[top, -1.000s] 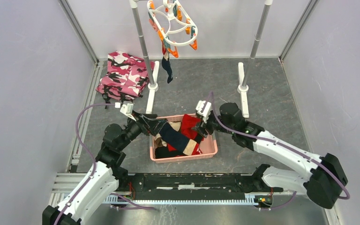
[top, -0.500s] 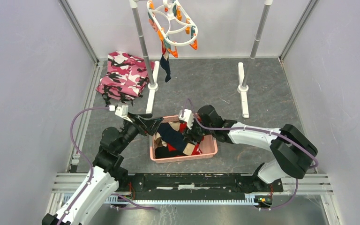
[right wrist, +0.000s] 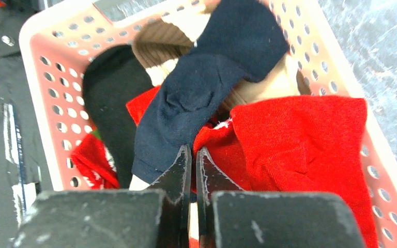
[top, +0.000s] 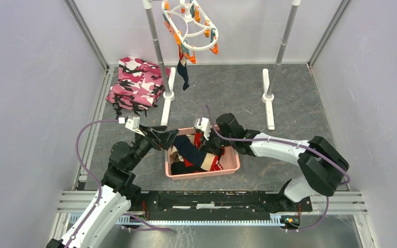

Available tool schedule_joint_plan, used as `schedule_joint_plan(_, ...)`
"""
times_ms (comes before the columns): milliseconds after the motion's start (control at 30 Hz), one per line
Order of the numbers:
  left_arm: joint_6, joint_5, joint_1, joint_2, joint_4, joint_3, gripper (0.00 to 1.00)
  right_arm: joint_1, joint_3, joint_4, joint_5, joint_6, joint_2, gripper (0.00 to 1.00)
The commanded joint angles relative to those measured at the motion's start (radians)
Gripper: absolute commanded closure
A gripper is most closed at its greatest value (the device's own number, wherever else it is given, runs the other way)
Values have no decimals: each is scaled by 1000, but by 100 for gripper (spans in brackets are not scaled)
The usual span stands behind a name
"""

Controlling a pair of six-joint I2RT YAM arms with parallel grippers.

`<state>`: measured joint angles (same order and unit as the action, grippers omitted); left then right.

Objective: Clip the socks to the hanger
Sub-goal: Pick up the sock from the bin.

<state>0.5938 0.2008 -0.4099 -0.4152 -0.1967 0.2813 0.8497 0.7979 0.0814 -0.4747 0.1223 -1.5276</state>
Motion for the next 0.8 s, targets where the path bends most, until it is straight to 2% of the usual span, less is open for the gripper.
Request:
schedule_joint_plan(0,-48,-5,1,11,-4,32,10,7,12,33,-19,-29,110,100)
schedule_joint_plan(133,-38,11,1,4,-17,26,10,5,21,-20,80,-3,123,77)
schedule_joint_plan(200,-33,21,2,3,-21,24,10,3,24,-47,101,11,114,71)
schedule_joint_plan(267,-31,26,2,6,-19,24,10,4,16,-48,108,12,115,69)
schedule_joint_plan(333,-29,25,1,14,-17,24,10,4,4,-46,136,11,126,72)
schedule_joint_plan(400,-28,25,1,19,-17,22,10,4,1,-61,176,21,137,87)
schedule_joint_plan(433,-27,26,1,19,-17,22,10,3,1,-67,197,25,143,91)
schedule_joint_plan(500,-27,27,1,17,-16,22,10,1,-1,-71,199,37,156,92)
schedule_joint_plan(533,-25,31,2,15,-17,22,10,2,-4,-62,163,47,166,90)
schedule_joint_plan(667,-25,37,1,7,-11,22,10,21,-15,19,-42,70,179,69)
schedule_joint_plan(767,-26,4,2,24,15,28,11,80,37,9,-28,131,131,58)
